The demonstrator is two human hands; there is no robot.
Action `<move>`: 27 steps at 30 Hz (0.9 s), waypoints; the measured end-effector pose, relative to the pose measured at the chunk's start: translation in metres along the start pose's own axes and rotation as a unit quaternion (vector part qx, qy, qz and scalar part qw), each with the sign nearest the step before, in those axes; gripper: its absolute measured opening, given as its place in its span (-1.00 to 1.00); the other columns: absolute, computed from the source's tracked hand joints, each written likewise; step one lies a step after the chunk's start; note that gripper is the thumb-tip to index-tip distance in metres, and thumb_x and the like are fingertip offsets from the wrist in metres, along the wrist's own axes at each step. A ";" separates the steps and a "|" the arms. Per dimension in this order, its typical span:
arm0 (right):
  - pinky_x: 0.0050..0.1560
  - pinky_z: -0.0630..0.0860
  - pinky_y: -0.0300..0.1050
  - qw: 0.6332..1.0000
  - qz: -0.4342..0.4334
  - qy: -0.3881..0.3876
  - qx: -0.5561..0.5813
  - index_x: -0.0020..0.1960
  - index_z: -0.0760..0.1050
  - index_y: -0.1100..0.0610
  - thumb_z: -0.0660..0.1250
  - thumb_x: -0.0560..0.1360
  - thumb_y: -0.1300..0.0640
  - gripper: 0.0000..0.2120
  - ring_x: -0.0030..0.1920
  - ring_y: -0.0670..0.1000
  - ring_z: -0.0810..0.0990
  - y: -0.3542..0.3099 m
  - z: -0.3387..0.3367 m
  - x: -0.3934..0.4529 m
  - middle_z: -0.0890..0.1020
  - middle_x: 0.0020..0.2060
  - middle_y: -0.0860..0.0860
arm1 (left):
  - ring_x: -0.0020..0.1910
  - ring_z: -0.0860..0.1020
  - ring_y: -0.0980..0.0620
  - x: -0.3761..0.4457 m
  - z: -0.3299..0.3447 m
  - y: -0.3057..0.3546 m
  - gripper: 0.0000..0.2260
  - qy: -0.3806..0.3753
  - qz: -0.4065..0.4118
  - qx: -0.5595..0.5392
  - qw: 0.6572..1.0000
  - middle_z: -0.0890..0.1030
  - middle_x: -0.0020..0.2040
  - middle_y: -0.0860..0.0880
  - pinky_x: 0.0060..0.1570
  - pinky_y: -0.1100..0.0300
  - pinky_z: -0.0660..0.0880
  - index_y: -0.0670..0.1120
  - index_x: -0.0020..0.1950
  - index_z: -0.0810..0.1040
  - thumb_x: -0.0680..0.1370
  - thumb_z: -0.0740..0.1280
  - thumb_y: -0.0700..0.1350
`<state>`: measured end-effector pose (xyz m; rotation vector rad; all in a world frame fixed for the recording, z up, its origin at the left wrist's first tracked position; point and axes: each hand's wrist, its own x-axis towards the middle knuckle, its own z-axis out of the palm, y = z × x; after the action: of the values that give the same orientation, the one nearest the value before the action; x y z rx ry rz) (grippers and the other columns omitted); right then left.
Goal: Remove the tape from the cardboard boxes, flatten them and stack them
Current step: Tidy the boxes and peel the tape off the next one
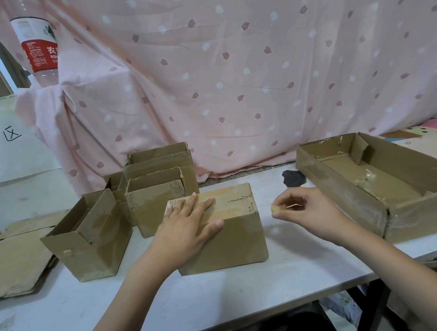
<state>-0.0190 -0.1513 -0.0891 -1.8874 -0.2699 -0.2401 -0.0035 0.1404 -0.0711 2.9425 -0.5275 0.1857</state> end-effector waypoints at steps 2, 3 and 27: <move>0.00 0.57 -0.19 1.000 -0.007 0.019 -0.009 -0.15 0.68 0.06 0.52 0.43 0.29 -0.86 -0.15 -0.02 0.63 -0.002 -0.006 0.002 0.69 -0.15 -0.10 | 0.60 -0.02 -0.10 0.002 0.000 0.007 -0.06 -0.028 0.004 0.024 0.999 0.01 0.63 -0.04 0.56 -0.08 -0.12 0.24 0.58 0.06 0.28 -0.23 0.64; 0.00 0.56 -0.24 0.999 -0.008 0.028 -0.016 -0.14 0.69 0.06 0.52 0.44 0.28 -0.87 -0.15 -0.02 0.63 -0.003 -0.009 0.003 0.66 -0.07 -0.13 | 0.60 -0.02 -0.11 0.004 0.000 0.010 -0.10 -0.037 0.001 0.039 0.999 0.01 0.63 -0.05 0.56 -0.08 -0.12 0.23 0.58 0.05 0.32 -0.15 0.61; -0.12 0.41 -0.16 0.921 0.161 0.159 -0.318 -0.15 0.57 0.09 0.56 0.40 0.16 -0.84 -0.07 0.06 0.64 0.040 -0.175 0.023 0.65 -0.22 -0.02 | 0.48 0.22 -0.26 0.046 0.019 0.095 -0.43 0.008 0.001 0.065 0.998 0.25 0.53 -0.12 0.48 -0.25 0.08 0.10 0.51 0.22 0.57 0.09 0.35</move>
<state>0.0095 -0.3285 -0.0619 -2.4508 0.3892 -0.4404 0.0077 0.0341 -0.0717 3.0638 -0.5351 0.2513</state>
